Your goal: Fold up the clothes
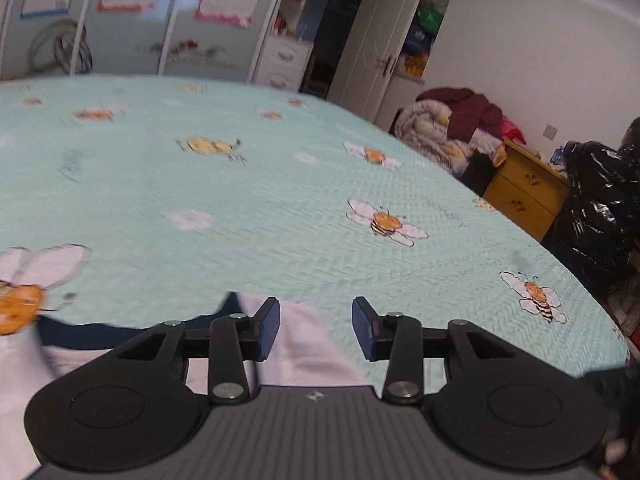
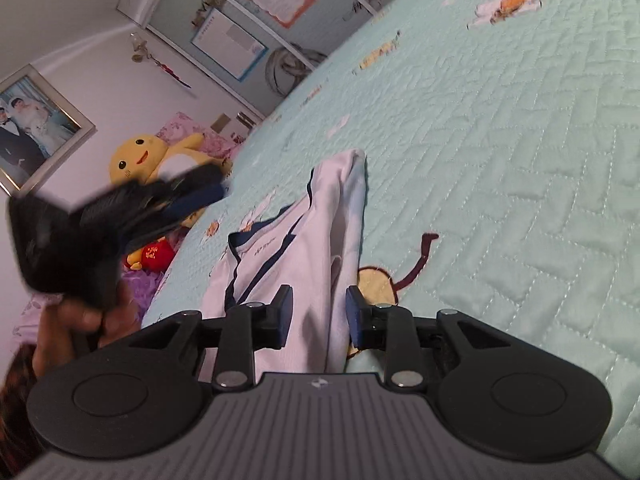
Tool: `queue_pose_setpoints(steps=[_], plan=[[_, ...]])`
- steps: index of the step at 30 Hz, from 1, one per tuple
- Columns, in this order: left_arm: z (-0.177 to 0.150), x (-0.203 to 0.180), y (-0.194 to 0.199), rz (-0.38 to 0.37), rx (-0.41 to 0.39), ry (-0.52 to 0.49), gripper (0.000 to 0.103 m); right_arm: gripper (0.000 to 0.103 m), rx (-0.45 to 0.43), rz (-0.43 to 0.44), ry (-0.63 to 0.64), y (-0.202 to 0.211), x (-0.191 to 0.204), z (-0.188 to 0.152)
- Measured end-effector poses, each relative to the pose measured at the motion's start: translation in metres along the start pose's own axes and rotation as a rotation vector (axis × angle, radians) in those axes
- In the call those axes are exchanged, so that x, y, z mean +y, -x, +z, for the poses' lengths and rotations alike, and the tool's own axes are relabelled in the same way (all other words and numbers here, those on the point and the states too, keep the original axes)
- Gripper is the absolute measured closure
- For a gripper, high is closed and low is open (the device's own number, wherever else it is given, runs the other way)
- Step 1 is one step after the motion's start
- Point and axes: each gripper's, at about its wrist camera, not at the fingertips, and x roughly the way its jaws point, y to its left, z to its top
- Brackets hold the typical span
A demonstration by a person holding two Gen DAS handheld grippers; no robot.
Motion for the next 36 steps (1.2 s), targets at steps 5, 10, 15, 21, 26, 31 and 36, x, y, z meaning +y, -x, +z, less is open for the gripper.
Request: queue_pose_setpoints(steps=[5, 10, 15, 21, 26, 31, 36], plan=[[0.006, 0.002, -0.027, 0.032, 0.032, 0.06, 0.063, 0.073, -0.006, 0.01, 0.033, -0.001, 0.0, 0.001], [0.011, -0.018, -0.029, 0.138, 0.061, -0.047, 0.061, 0.073, -0.053, 0.009, 0.102, -0.003, 0.011, 0.003], [0.017, -0.034, -0.043, 0.233, 0.095, -0.184, 0.061, 0.073, -0.033, -0.018, 0.125, -0.009, 0.009, 0.001], [0.013, -0.057, -0.058, 0.328, 0.185, -0.299, 0.061, 0.077, -0.017, -0.024, 0.14, -0.012, 0.01, -0.003], [0.017, -0.063, -0.074, 0.393, 0.206, -0.418, 0.061, 0.084, -0.017, -0.05, 0.185, -0.015, 0.017, -0.005], [0.031, -0.044, -0.071, 0.253, 0.212, -0.564, 0.06, 0.084, -0.005, -0.027, 0.148, -0.015, 0.011, -0.003], [0.036, -0.042, -0.082, 0.1, 0.328, -0.713, 0.06, 0.082, 0.009, -0.008, 0.125, -0.016, 0.007, -0.002]])
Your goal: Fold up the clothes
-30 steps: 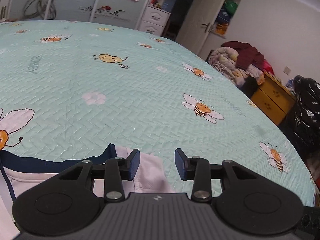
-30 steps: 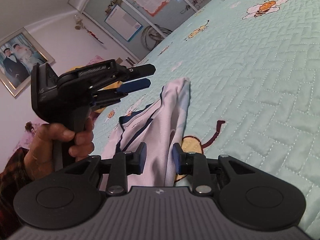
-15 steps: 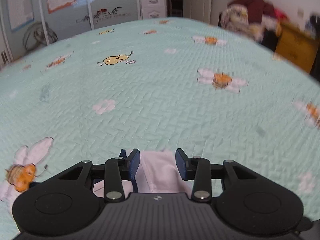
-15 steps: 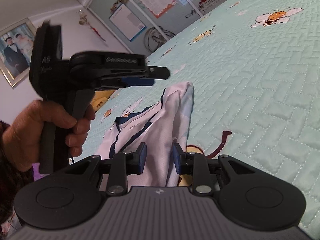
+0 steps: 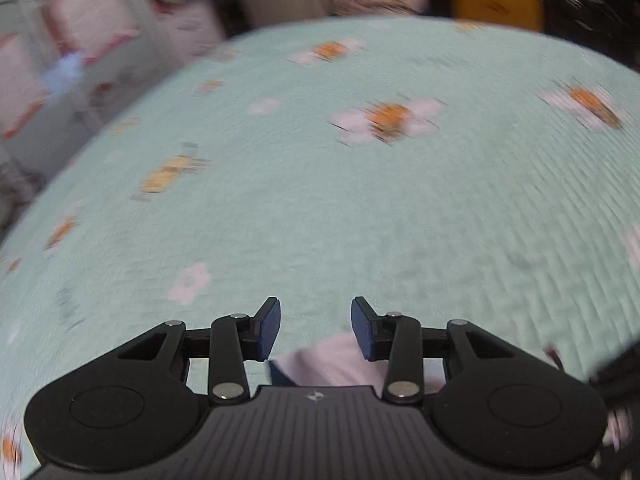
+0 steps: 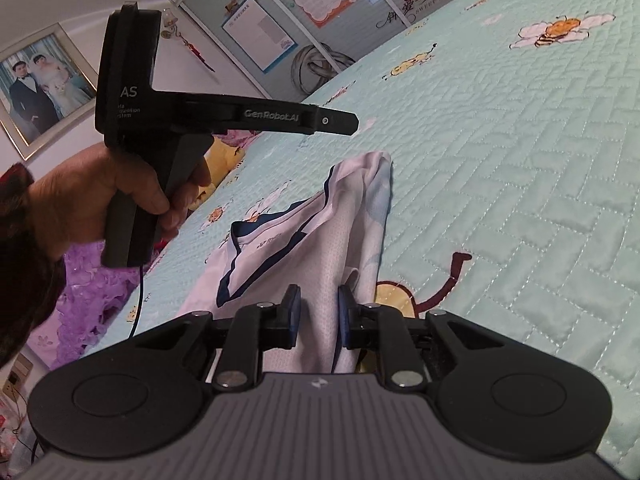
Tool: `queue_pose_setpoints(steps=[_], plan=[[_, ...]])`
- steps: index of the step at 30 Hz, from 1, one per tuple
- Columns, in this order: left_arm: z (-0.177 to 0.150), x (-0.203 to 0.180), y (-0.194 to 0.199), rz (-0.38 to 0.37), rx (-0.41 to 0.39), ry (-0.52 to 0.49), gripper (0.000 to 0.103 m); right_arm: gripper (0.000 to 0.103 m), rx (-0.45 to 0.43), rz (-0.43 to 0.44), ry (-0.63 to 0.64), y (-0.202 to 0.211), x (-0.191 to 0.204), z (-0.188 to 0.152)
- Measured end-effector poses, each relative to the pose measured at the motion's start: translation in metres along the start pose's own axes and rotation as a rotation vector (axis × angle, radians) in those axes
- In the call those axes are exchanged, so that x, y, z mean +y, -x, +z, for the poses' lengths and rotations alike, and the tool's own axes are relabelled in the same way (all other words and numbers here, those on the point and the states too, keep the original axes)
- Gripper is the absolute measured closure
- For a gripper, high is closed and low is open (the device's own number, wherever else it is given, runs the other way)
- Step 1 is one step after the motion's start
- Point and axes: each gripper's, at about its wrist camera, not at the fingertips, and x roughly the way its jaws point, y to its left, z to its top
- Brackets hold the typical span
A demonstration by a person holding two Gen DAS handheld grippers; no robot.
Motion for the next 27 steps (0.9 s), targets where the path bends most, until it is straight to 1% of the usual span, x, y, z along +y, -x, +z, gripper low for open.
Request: queue_pose_setpoints(steps=[2, 4, 8, 12, 14, 15, 19, 22, 24, 27], plan=[[0.001, -0.005, -0.007, -0.042, 0.043, -0.081, 0.06, 0.082, 0.002, 0.006, -0.007, 0.001, -0.001, 0.0], [0.002, -0.006, -0.012, -0.062, 0.065, -0.132, 0.06, 0.082, 0.004, 0.011, -0.013, 0.002, -0.001, -0.001], [0.004, -0.004, -0.015, -0.109, 0.081, -0.178, 0.06, 0.082, 0.008, 0.018, -0.019, 0.0, -0.001, 0.0], [0.001, 0.001, -0.021, -0.15, 0.119, -0.22, 0.06, 0.082, 0.01, 0.023, -0.024, -0.001, -0.002, 0.0], [0.0, 0.002, -0.023, -0.172, 0.123, -0.221, 0.068, 0.082, 0.01, 0.025, -0.024, -0.002, -0.002, 0.0], [0.0, 0.002, -0.023, -0.183, 0.124, -0.223, 0.07, 0.082, 0.01, 0.026, -0.024, -0.002, -0.002, 0.0], [0.0, 0.004, -0.026, -0.201, 0.133, -0.222, 0.072, 0.082, 0.01, 0.029, -0.024, -0.003, -0.004, 0.0], [0.0, 0.008, -0.029, -0.207, 0.136, -0.203, 0.075, 0.083, 0.011, 0.038, -0.029, -0.002, -0.006, 0.001], [0.0, 0.008, -0.031, -0.203, 0.138, -0.201, 0.077, 0.084, 0.012, 0.043, -0.031, -0.002, -0.006, 0.001], [0.0, 0.005, -0.032, -0.176, 0.129, -0.217, 0.076, 0.085, 0.015, 0.051, -0.035, -0.001, -0.007, 0.0]])
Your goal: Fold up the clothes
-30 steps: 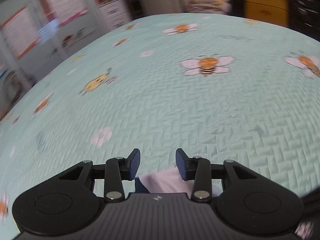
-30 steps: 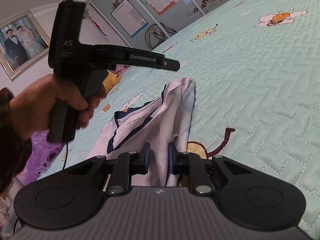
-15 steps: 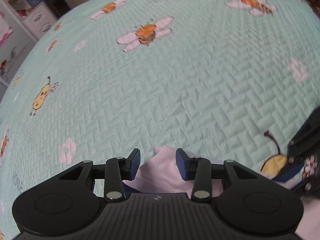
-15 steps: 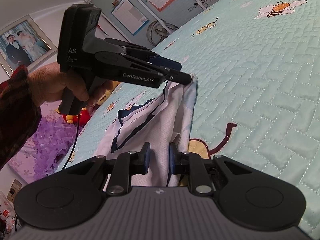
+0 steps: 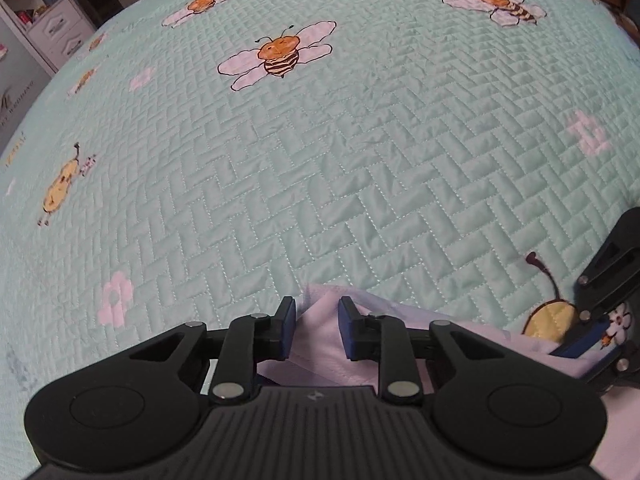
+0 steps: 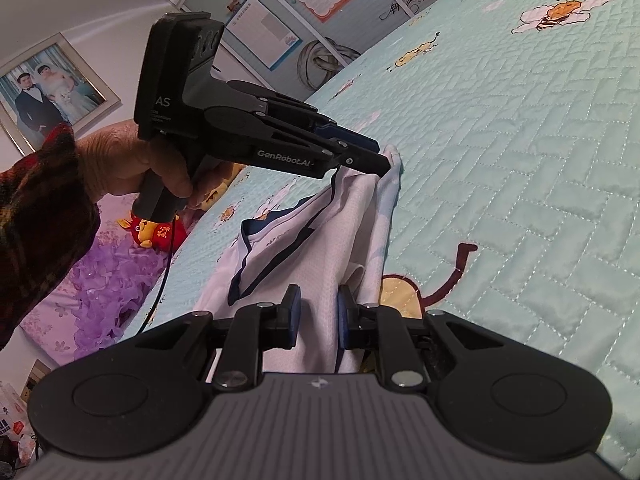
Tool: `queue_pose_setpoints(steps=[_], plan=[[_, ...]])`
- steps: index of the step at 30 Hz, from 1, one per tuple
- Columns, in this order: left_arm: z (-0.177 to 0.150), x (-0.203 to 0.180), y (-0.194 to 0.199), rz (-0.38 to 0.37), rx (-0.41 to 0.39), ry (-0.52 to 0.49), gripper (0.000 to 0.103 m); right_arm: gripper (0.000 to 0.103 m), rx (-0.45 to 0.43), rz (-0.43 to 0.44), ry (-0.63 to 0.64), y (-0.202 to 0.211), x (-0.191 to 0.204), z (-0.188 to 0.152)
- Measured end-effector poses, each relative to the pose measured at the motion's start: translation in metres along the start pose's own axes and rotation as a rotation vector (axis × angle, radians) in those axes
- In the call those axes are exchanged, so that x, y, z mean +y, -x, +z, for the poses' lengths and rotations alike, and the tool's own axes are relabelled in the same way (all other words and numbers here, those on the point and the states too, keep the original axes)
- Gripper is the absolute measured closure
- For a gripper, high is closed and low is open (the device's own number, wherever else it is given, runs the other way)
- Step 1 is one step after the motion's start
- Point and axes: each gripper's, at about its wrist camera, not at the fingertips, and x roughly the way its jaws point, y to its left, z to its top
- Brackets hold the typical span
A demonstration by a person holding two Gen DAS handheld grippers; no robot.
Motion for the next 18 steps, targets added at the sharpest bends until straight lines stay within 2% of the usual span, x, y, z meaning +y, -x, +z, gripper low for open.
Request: queue_pose_setpoints(steps=[4, 6, 10, 18], plan=[[-0.001, 0.003, -0.001, -0.006, 0.001, 0.008, 0.075, 0.096, 0.006, 0.012, -0.007, 0.0, 0.0, 0.0], [-0.001, 0.005, -0.001, -0.029, 0.005, 0.018, 0.08, 0.096, 0.009, 0.019, -0.01, 0.0, 0.0, -0.001], [0.0, 0.006, 0.0, -0.048, 0.015, 0.033, 0.101, 0.1, 0.009, 0.025, -0.013, 0.0, -0.001, -0.001], [-0.001, 0.011, 0.017, -0.01, -0.02, 0.073, 0.101, 0.102, -0.013, 0.042, 0.028, 0.004, 0.003, -0.003]])
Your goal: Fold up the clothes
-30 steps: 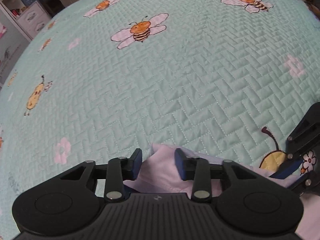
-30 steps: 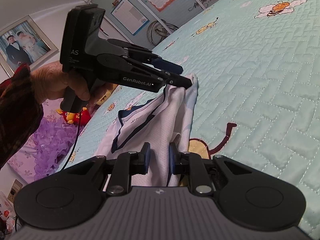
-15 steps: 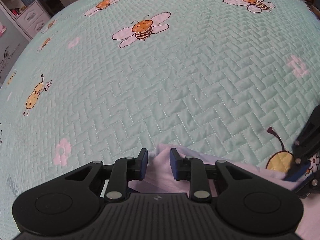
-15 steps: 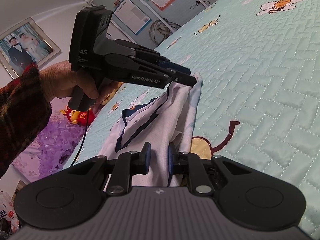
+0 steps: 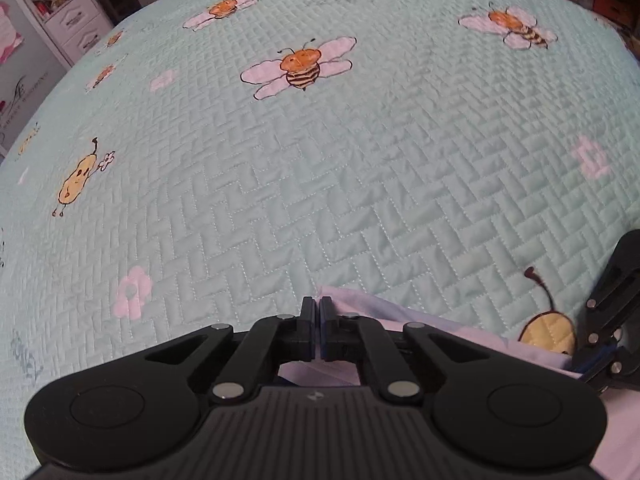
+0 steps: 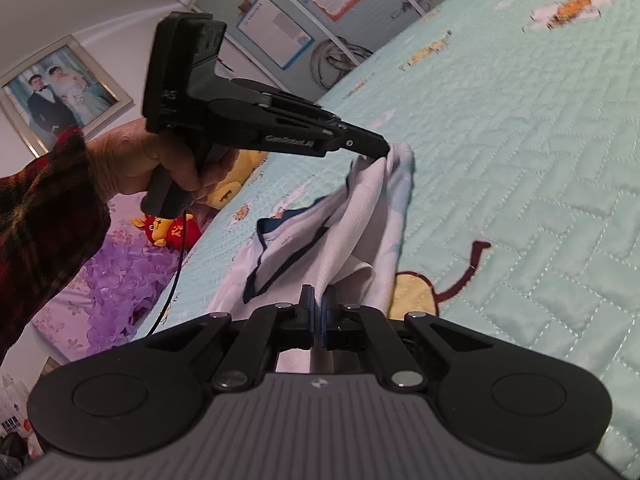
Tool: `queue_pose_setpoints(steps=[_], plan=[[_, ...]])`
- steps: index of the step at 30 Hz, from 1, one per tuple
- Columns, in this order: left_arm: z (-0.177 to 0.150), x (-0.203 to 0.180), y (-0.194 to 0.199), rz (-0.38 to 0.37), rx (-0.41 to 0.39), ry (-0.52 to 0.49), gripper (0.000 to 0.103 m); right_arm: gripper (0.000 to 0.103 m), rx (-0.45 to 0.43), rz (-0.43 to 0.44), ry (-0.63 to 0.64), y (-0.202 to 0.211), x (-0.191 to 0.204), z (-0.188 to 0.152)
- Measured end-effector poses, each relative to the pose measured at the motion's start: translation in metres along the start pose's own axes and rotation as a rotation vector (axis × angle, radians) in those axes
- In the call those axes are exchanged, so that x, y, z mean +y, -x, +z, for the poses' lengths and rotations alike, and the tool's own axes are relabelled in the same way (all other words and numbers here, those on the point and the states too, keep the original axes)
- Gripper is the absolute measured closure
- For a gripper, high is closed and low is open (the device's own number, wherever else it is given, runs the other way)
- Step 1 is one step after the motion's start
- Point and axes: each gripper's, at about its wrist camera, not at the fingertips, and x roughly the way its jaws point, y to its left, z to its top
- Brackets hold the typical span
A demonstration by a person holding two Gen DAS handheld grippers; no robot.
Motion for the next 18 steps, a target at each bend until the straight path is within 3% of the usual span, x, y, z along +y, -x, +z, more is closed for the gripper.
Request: queue_pose_setpoints(steps=[5, 7, 11, 15, 18], plan=[[0.0, -0.001, 0.002, 0.02, 0.0, -0.005, 0.1, 0.102, 0.003, -0.002, 0.026, 0.0, 0.001, -0.001], [-0.001, 0.002, 0.004, 0.063, -0.025, 0.017, 0.099, 0.102, 0.014, -0.012, 0.002, -0.001, -0.004, 0.0], [-0.006, 0.005, 0.008, 0.045, -0.042, 0.053, 0.099, 0.101, 0.031, -0.017, -0.031, -0.002, -0.01, 0.001], [-0.019, 0.001, 0.006, 0.031, -0.014, 0.028, 0.098, 0.097, 0.037, -0.013, -0.037, 0.0, -0.012, 0.001], [-0.029, 0.003, 0.012, 0.038, -0.072, 0.077, 0.098, 0.097, 0.004, 0.002, -0.052, 0.008, -0.015, 0.003]])
